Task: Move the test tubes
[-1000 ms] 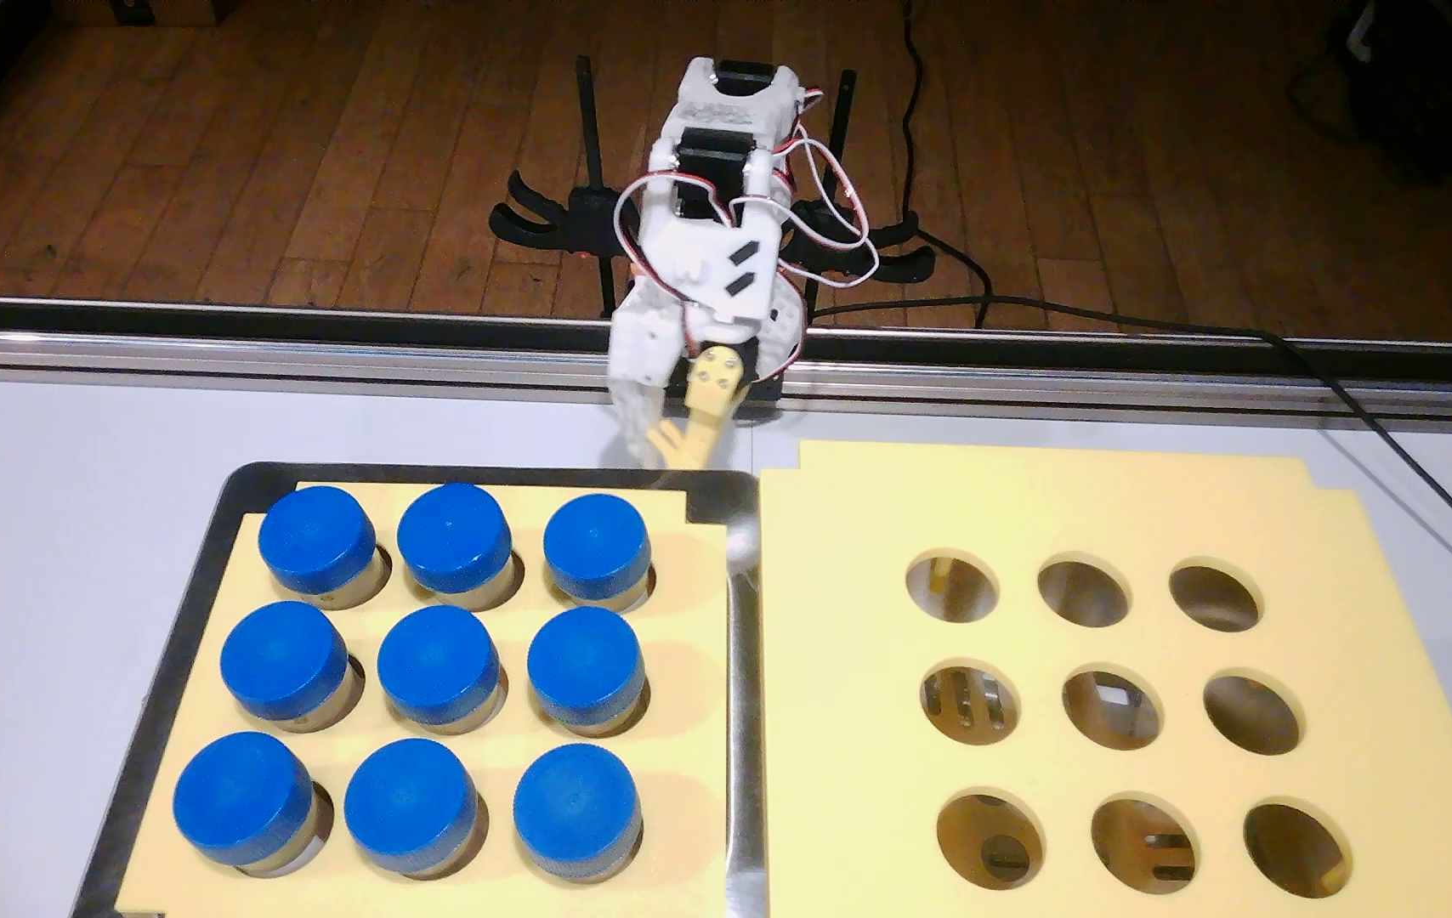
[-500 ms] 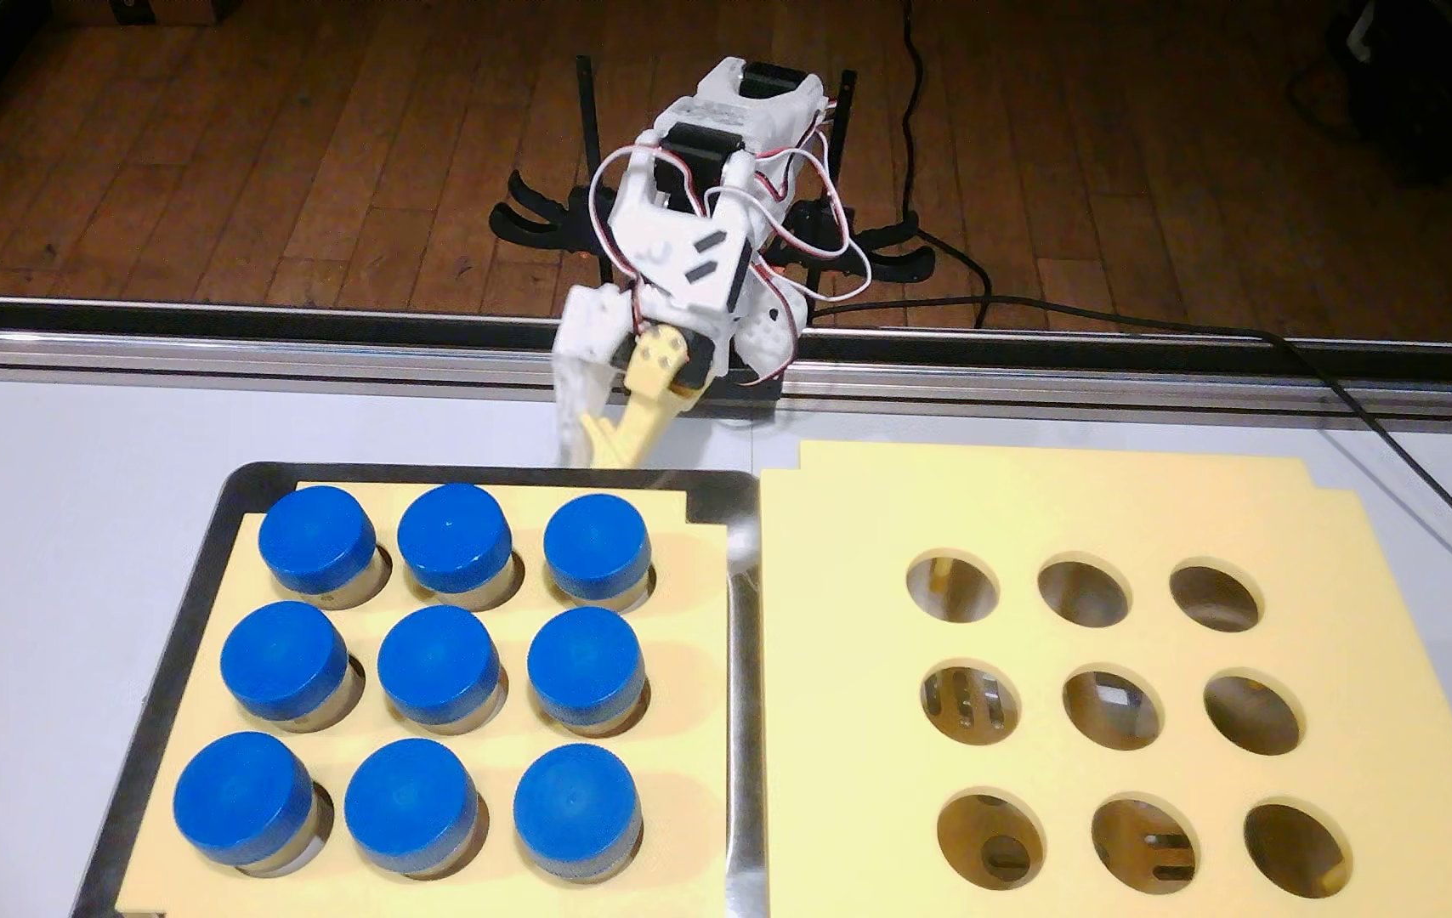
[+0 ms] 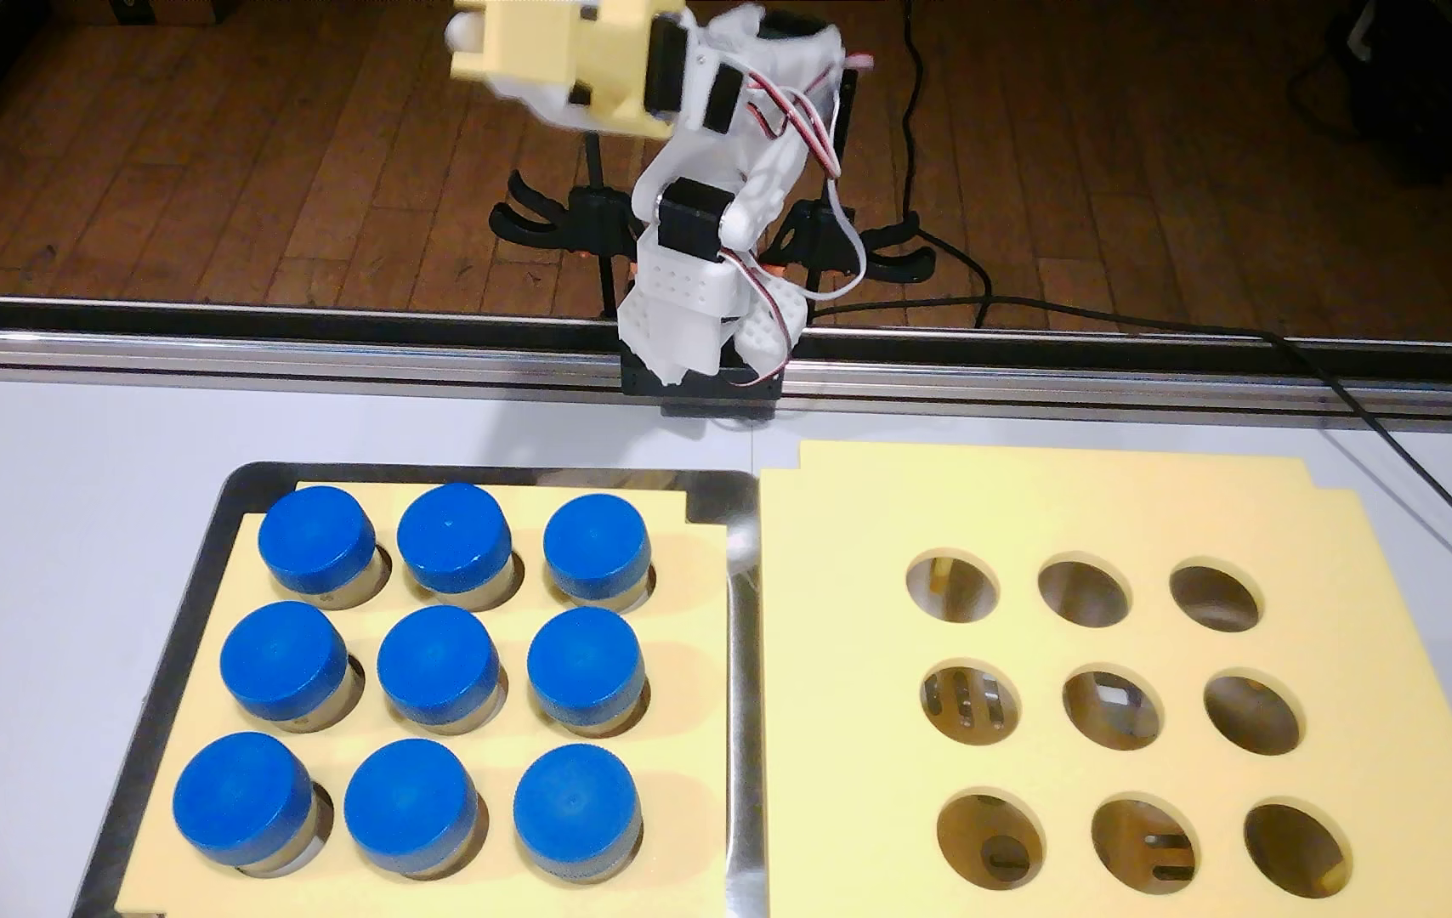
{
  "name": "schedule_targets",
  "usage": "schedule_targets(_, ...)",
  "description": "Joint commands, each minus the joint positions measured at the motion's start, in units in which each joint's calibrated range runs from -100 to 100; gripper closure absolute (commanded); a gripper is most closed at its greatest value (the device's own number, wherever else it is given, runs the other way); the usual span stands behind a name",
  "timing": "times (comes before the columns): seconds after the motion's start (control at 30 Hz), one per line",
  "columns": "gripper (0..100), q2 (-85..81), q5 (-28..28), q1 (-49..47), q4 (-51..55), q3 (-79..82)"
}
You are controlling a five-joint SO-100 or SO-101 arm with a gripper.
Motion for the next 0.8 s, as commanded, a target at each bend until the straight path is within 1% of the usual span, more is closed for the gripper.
schedule_targets(0.0,66,21.0,-0.1,-0.5,-1.1,-12.3)
schedule_targets(0.03,63,22.8,-0.1,-0.6,-1.0,-13.3)
schedule_targets(0.1,61,23.5,-0.1,-2.0,6.2,-16.1)
schedule_targets(0.2,60,22.2,-0.1,-4.7,23.9,-18.7)
schedule_targets(0.23,61,20.2,-0.1,-6.9,34.6,-20.2)
schedule_targets(0.3,61,17.3,-0.1,-8.5,40.1,-20.7)
schedule_targets(0.43,60,16.3,-0.2,-12.0,40.0,-20.2)
schedule_targets(0.57,60,22.4,-1.3,-13.7,39.8,-20.8)
schedule_targets(0.63,60,25.1,-1.2,-14.3,37.8,-20.7)
schedule_targets(0.77,61,31.1,-1.0,-14.8,30.2,-20.7)
